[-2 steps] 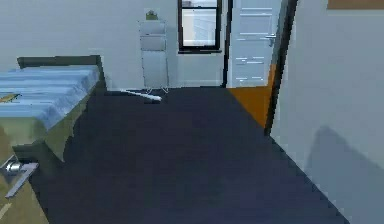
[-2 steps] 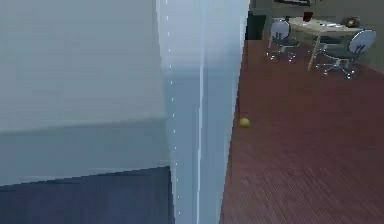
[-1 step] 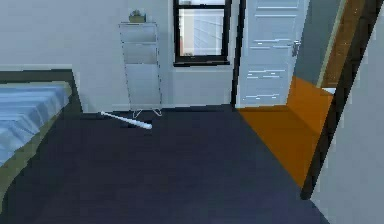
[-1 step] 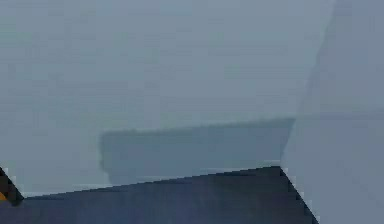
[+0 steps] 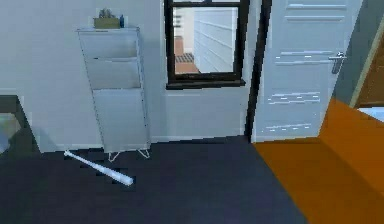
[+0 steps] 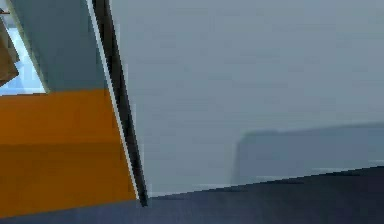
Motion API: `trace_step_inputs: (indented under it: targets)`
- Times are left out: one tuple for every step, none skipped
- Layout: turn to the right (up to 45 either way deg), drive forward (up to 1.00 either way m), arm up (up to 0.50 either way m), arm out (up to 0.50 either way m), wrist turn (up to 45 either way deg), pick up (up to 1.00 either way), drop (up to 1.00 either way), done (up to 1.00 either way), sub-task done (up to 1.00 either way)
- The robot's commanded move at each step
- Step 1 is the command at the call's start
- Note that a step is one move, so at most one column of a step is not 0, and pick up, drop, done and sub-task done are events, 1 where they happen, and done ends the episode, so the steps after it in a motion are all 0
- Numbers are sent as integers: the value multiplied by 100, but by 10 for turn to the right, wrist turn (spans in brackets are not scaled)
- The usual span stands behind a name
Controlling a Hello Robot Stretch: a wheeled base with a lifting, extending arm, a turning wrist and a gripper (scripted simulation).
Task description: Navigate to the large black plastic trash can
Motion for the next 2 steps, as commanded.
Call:
trace_step_inputs:
  targets:
    - [30,0,0,0,0,0,0,0,0]
    - [0,65,0,0,0,0,0,0,0]
